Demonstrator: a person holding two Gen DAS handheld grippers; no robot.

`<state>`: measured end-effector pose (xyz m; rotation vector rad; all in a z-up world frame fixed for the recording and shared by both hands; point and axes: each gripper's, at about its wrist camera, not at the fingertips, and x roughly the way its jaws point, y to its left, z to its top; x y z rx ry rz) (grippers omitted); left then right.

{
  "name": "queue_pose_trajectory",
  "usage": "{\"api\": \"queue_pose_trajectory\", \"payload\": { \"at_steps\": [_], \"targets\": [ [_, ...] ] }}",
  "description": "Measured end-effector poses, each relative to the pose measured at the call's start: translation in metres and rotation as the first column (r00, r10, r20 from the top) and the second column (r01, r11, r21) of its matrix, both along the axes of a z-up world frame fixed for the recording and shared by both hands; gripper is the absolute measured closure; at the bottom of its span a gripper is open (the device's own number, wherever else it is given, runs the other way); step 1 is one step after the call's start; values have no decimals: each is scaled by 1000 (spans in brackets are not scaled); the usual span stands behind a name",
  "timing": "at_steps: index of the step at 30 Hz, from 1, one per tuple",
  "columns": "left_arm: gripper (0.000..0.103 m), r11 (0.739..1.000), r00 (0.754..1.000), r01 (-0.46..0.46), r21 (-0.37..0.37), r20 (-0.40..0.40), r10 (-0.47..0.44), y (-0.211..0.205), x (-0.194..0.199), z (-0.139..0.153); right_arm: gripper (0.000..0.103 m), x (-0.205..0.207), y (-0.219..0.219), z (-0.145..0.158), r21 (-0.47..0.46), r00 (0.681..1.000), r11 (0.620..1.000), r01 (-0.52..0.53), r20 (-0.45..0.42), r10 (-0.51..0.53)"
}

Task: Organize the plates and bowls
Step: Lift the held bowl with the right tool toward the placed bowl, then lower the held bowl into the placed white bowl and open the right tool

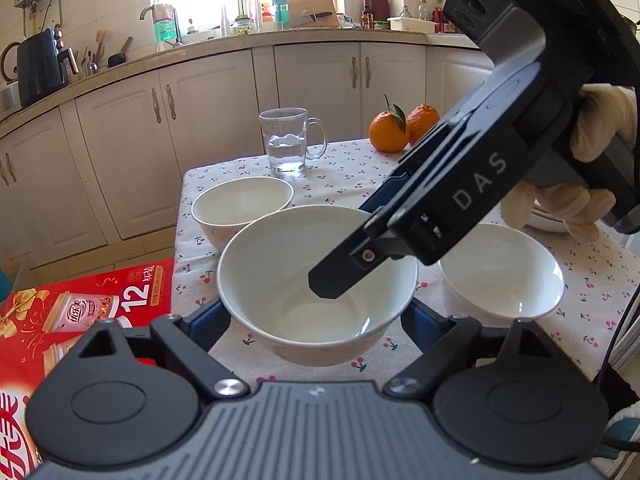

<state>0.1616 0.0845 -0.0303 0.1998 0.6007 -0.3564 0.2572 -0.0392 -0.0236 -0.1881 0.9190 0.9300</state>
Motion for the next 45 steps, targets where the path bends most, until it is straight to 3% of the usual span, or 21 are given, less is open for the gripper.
{"api": "queue_pose_trajectory", "payload": {
  "at_steps": [13, 25, 35, 45],
  "targets": [
    [12, 998, 998, 58, 1, -2, -58, -29, -28, 19, 33, -41, -36, 20, 15, 999, 1000, 4, 36, -5],
    [12, 986, 986, 166, -23, 0, -166, -70, -33, 22, 33, -68, -89, 30, 15, 993, 996, 92, 67, -93],
    [12, 970, 970, 242, -34, -11, -242, -97, -22, 12, 33, -75, -126, 26, 4, 980, 982, 187, 68, -187],
    [12, 968, 967, 249, -20, -45, -250, -103, -14, 0, 33, -68, -133, 8, -10, 974, 975, 223, 33, -223]
  ]
}}
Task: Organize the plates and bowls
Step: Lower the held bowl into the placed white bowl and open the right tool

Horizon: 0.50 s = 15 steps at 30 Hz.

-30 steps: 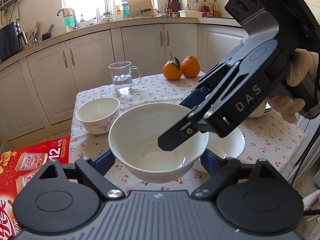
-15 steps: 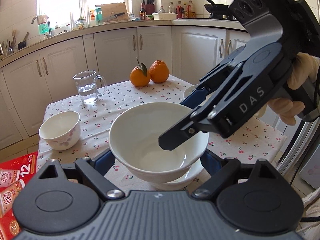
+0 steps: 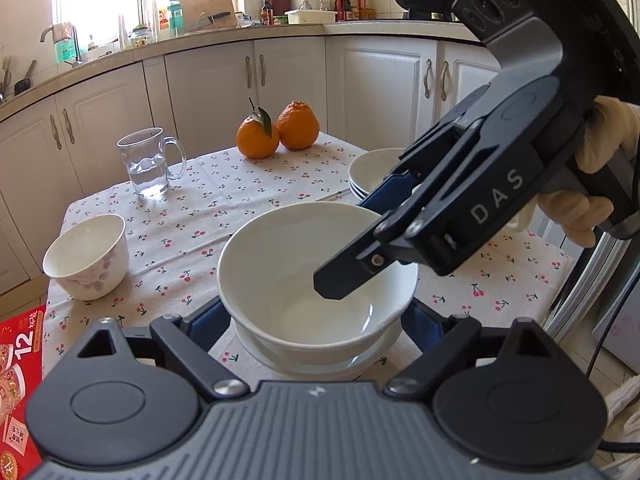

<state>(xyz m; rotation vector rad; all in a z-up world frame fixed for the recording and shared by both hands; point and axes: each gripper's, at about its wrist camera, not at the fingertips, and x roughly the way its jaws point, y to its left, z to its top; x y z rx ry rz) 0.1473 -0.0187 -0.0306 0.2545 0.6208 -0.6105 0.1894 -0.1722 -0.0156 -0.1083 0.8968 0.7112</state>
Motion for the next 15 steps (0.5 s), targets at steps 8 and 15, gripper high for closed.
{"api": "queue_pose_trajectory", "payload": {
  "at_steps": [8, 15],
  "targets": [
    [12, 1000, 1000, 1, 0, -28, -1, -2, 6, -4, 33, 4, 1, -7, -8, 1000, 1000, 4, -8, -4],
    [12, 1000, 999, 7, 5, -38, -6, -3, 7, -6, 33, 3, 1, -10, -27, 1000, 1000, 0, -2, 0]
  ]
}}
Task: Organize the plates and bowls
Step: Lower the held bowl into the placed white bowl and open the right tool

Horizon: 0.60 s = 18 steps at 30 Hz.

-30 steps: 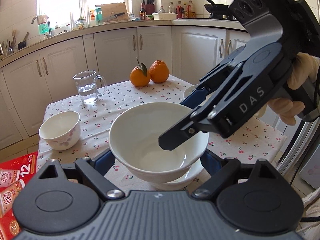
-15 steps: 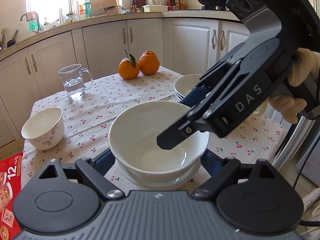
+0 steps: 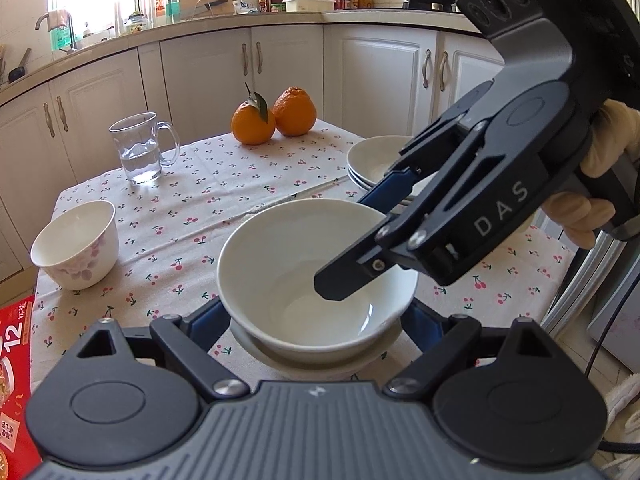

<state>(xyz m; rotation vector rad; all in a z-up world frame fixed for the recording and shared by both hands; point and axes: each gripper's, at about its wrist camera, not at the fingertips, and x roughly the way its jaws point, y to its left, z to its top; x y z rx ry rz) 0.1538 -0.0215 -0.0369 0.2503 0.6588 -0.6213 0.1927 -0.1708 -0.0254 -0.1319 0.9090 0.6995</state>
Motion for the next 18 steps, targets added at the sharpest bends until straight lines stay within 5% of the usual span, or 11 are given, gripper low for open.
{"api": "queue_pose_trajectory", "payload": {
  "at_steps": [14, 18],
  "targets": [
    [11, 1000, 1000, -2, -14, -12, 2, 3, 1, -1, 33, -1, 6, -5, -27, 1000, 1000, -12, 11, 12],
    [10, 1000, 1000, 4, -21, -13, -4, 5, 1, -3, 25, -1, 7, -5, -31, 1000, 999, -14, 12, 15]
  ]
}}
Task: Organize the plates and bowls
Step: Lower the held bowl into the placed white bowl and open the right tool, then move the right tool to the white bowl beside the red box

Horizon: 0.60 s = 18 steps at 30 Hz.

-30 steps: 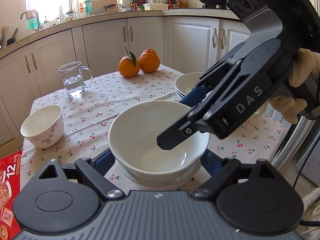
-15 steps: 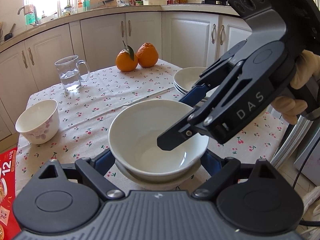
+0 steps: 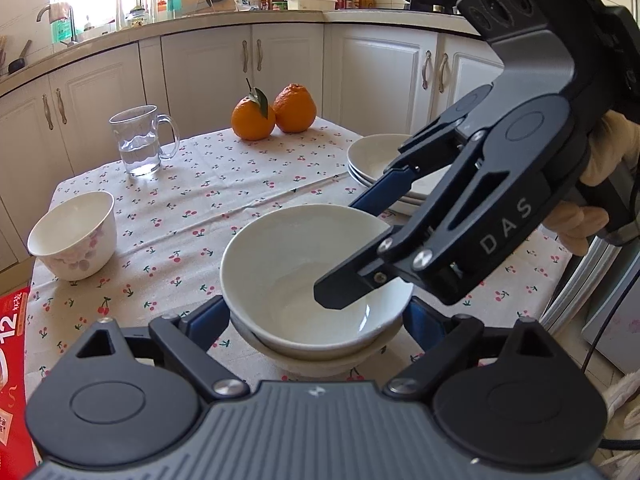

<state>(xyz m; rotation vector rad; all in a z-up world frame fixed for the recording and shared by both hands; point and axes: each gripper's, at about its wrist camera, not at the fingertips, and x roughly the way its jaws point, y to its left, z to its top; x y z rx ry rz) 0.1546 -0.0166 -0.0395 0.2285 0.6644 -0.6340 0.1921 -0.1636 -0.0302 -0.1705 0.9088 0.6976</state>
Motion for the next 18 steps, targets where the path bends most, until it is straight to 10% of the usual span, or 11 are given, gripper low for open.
{"api": "queue_pose_trajectory", "payload": {
  "at_steps": [18],
  "targets": [
    [9, 1000, 997, -21, -10, 73, 21, 38, -20, 19, 0, -9, -3, 25, -7, 996, 999, 36, 76, -35]
  ]
}}
